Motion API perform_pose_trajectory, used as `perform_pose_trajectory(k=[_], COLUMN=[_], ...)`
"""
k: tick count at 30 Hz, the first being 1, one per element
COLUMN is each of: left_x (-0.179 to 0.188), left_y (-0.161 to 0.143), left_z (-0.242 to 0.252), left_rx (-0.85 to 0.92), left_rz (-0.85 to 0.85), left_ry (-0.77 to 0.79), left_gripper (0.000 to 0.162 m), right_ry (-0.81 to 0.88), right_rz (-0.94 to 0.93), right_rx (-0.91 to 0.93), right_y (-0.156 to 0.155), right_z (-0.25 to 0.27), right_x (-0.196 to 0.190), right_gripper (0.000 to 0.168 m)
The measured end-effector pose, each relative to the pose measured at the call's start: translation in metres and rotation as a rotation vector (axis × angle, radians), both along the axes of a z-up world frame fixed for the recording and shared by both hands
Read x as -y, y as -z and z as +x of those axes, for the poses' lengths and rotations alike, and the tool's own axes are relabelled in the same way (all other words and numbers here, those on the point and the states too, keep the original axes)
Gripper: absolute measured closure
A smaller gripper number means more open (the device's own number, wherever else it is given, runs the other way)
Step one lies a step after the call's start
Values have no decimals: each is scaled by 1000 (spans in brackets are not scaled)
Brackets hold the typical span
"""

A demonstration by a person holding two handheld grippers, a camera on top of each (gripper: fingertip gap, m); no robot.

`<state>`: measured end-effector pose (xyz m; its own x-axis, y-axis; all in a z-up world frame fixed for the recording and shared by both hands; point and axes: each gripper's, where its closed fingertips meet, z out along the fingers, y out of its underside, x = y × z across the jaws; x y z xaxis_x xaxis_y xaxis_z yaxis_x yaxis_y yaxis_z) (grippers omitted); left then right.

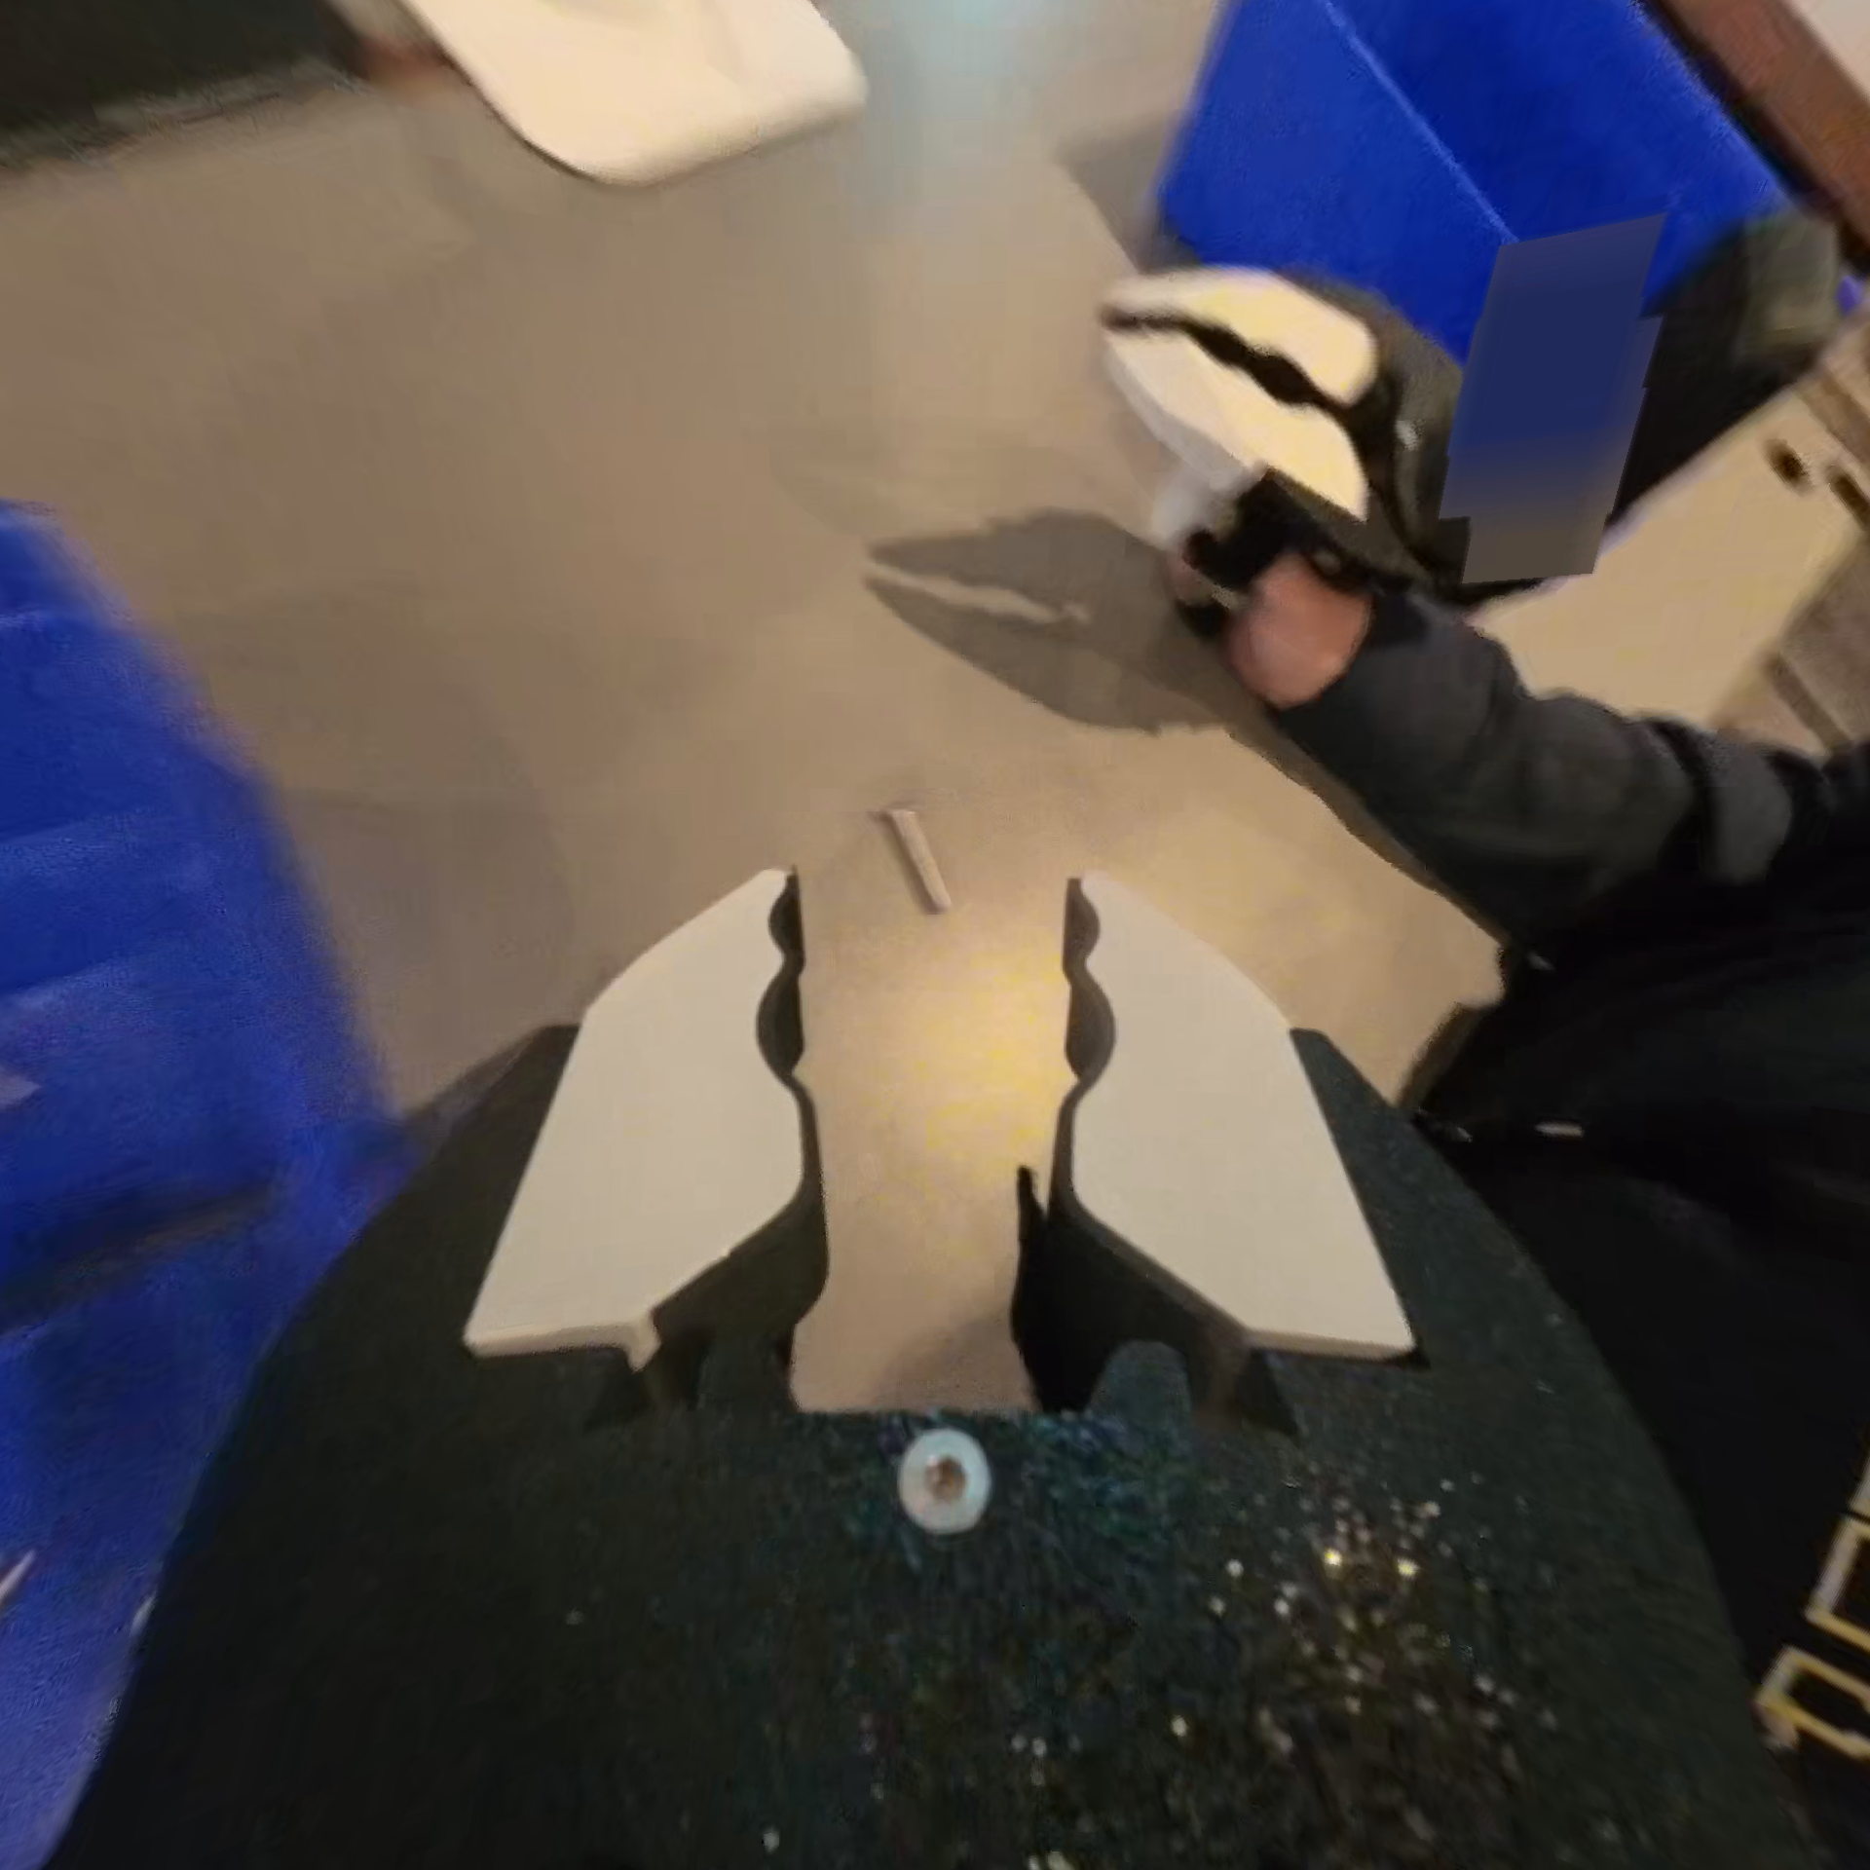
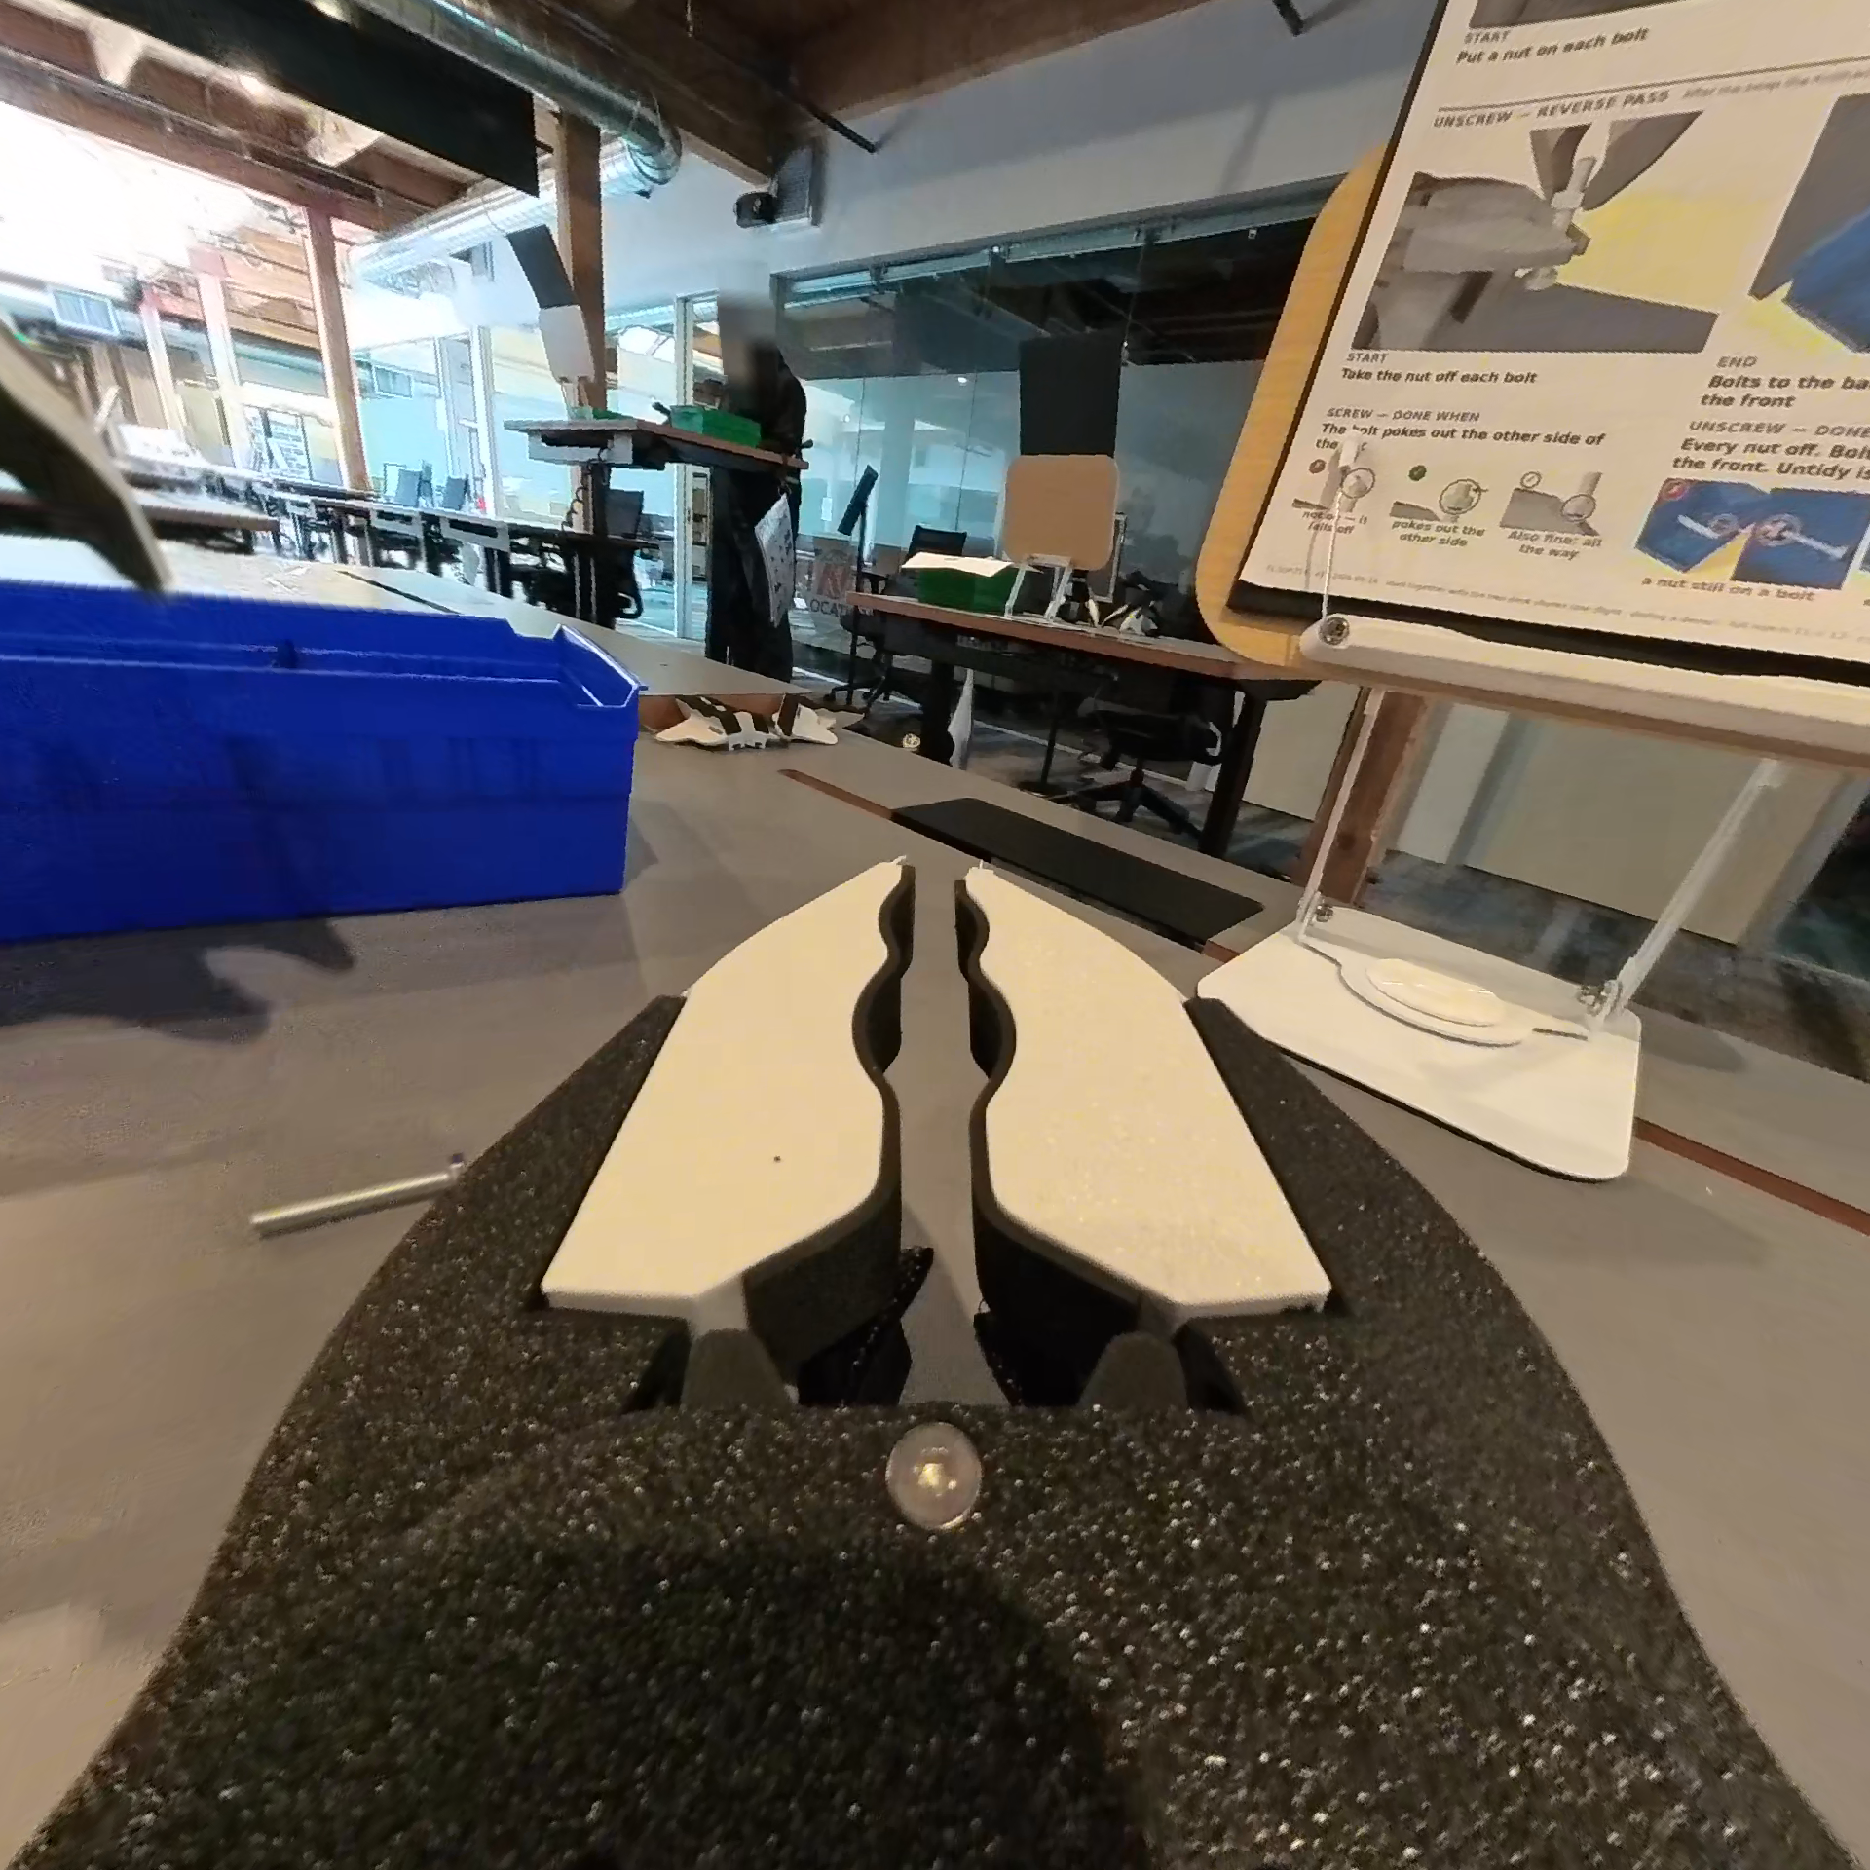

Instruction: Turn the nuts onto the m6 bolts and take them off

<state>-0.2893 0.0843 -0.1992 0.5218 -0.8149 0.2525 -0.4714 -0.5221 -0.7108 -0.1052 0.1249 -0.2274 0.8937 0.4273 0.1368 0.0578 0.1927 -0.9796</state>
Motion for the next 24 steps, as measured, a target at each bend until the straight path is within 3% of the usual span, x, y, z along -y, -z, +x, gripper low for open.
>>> perform_pose_trajectory(k=[1, 4, 9, 14, 20, 24], left_x=[-12, -42, -51, -49, -49, -47], left_y=[-12, -8, 73, 123, 128, 135], left_z=[-29, -119, -194, -217, -210, -215], left_rx=[-6, -96, -206, -336, -332, -436], left_rz=[41, 1, -374, -529, -562, -548], left_ry=[-102, -368, -510, -529, -508, -499], left_gripper=[113, 115, 122, 130, 130, 129], right_ry=[-3, -9, -13, -11, -16, -19], right_rz=[-2, -2, -1, -2, -5, -7], right_rx=[-1, 9, 21, 15, 18, 20], right_y=[0, 1, 1, 1, 2, 2], right_z=[0, -3, -5, -3, -4, -5], right_x=[0, -1, 0, 0, 0, 0], right_gripper=[161, 161, 161, 161, 161, 161])
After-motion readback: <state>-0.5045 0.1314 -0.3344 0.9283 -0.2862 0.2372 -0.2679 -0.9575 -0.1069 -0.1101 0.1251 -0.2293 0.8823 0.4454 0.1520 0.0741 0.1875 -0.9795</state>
